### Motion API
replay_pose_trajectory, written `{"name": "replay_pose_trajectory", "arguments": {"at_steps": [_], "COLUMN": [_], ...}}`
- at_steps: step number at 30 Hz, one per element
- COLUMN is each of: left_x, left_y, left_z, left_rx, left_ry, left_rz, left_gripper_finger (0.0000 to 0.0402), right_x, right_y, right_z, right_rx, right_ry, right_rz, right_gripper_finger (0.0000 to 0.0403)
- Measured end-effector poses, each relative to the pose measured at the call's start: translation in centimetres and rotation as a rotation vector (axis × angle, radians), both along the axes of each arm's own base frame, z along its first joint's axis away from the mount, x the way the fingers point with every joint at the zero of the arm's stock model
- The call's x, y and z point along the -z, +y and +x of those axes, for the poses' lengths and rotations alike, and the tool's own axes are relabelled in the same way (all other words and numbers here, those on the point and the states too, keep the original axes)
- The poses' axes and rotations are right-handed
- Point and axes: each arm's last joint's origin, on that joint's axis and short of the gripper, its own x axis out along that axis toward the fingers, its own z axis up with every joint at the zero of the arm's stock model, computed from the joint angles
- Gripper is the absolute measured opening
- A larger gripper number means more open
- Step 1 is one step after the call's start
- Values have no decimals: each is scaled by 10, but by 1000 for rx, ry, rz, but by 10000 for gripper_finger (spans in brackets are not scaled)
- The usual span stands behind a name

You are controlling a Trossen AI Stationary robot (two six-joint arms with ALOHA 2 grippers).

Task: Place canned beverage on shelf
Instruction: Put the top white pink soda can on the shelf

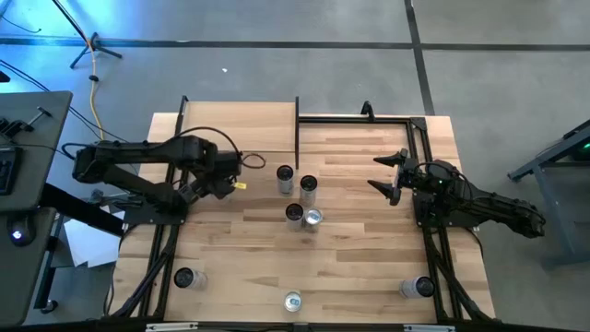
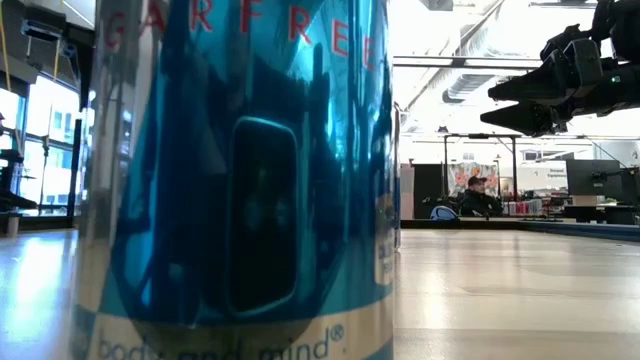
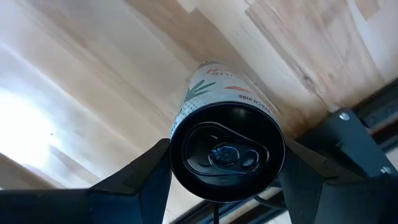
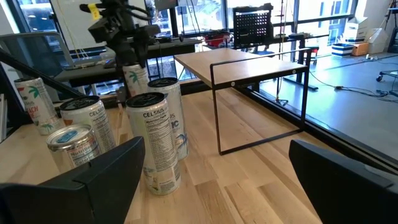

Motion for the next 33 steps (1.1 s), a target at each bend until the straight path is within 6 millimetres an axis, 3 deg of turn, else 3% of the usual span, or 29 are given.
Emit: {"name": "replay_pose_trajectory", "arguments": {"at_steps": [9, 21, 33], "left_x": [1, 19, 14], "left_y": [17, 32, 30], "left_z": [4, 15, 11], "left_rx": [-67, -81, -236], "left_ry": [-40, 90, 23], "left_rz": [-4, -49, -46], "left_gripper_finger": [222, 245, 315], "right_x": [0, 0, 0], "right_y": [0, 0, 0], "right_z": [0, 0, 0], "right_rx": [0, 0, 0], "right_ry": [0, 0, 0], "right_rz": [0, 0, 0], "right_gripper_finger": [387, 387, 387]}}
